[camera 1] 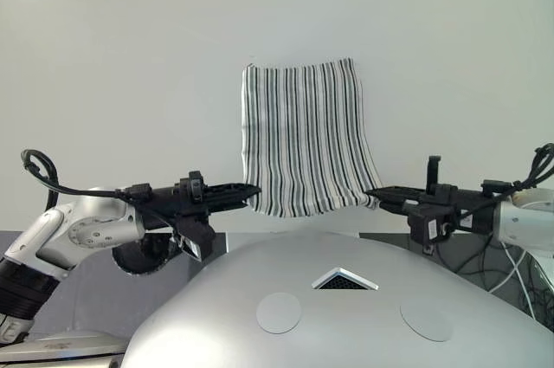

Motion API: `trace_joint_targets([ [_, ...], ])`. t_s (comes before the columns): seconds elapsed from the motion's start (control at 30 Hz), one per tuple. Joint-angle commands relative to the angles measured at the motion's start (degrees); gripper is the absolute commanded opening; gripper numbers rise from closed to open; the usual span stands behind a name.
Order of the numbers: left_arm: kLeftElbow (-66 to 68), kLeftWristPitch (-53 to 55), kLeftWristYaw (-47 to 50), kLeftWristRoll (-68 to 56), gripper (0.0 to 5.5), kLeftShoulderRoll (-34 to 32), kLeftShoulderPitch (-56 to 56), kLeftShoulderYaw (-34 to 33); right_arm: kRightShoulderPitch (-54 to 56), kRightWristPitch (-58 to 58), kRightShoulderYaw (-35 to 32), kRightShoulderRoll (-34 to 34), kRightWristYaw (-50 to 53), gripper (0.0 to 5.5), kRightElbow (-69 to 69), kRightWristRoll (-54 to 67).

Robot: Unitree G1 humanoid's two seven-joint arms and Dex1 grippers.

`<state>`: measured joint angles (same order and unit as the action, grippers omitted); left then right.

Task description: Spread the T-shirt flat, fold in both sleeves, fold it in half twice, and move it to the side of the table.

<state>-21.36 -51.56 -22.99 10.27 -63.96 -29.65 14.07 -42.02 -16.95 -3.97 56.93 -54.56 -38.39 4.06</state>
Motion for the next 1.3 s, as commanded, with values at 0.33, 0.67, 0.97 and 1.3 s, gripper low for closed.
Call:
trace_joint_targets([
  [0.33,2.6,4.6,-0.8,0.8,0.09,8.5,1.4,-8.3,22.4,6.1,4.2,-3.9,0.1,0.08,4.3,-0.6],
  [0.67,15.7,11.9,-0.1,9.7,0.09,17.2,17.2,-8.1,51.5,8.5,19.7,-13.2,-4.8,0.08,31.3,-6.3],
  [0.97,31.8,15.0,-2.3,12.6,0.09,23.7,31.1,-1.0,60.1,4.1,22.5,-18.5,-4.4,0.08,48.2,-8.7],
  [1.3,41.2,13.9,-2.8,14.4,0.73,27.7,38.3,3.5,58.9,3.1,22.5,-20.1,-5.0,0.44,48.8,-8.1],
])
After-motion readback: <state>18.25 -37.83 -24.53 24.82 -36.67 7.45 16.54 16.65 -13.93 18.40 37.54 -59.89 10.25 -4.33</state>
